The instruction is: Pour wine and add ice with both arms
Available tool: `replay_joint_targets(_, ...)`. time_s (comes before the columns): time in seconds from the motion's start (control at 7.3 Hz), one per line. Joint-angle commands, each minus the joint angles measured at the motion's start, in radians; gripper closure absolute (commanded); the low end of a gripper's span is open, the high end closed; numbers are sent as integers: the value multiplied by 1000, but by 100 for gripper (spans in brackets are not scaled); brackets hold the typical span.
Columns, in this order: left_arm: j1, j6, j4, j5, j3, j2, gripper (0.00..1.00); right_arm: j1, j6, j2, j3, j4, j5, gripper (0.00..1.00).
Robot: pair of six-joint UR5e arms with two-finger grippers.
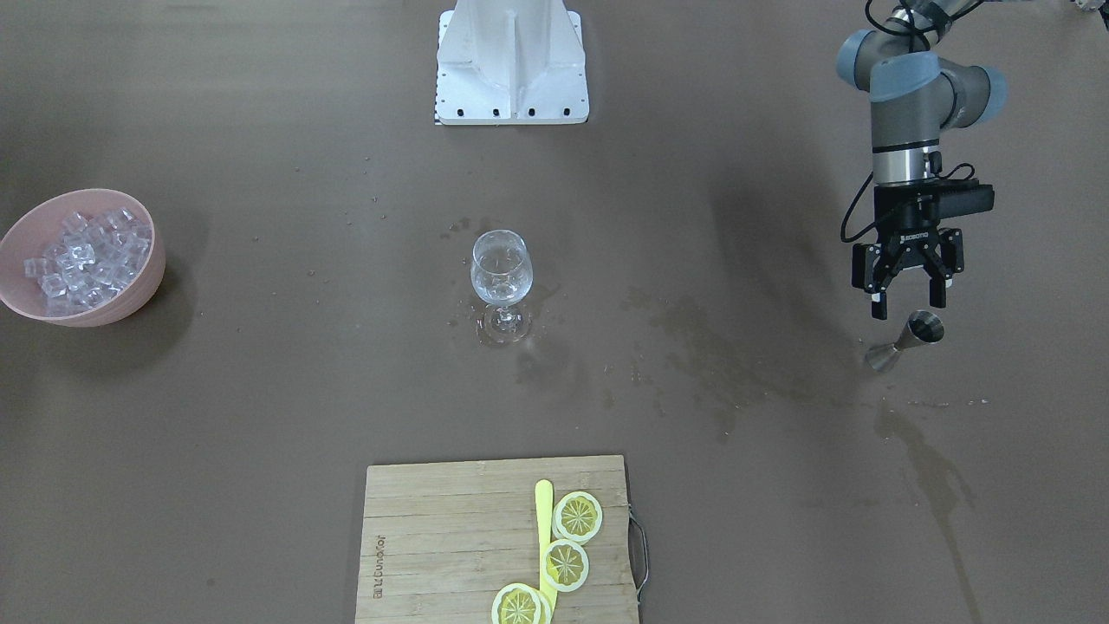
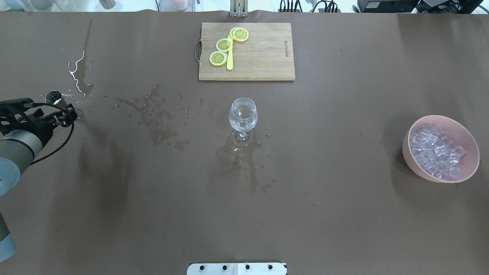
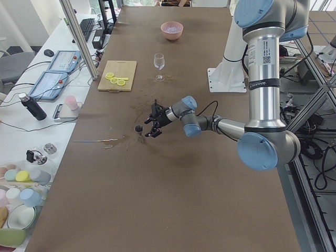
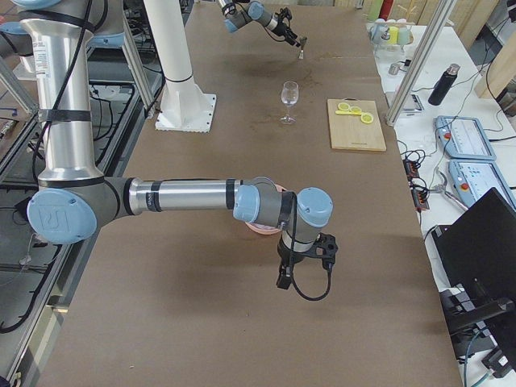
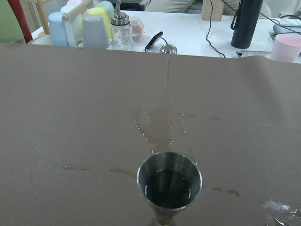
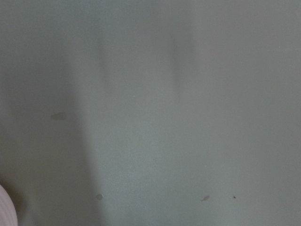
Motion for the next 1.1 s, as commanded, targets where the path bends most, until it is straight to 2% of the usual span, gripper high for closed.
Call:
replay_joint_targets(0.0,8,-5,-51,77,74,-23,9,0,0,0,0,0,0,0)
replay_joint_targets(0.82,72,-47,-54,249,198,-106,10,0,0,0,-3,0,-2,0)
replay_joint_targets(0.96,72,-50,-54,250,200,-106,14,0,0,0,-5,0,0,0)
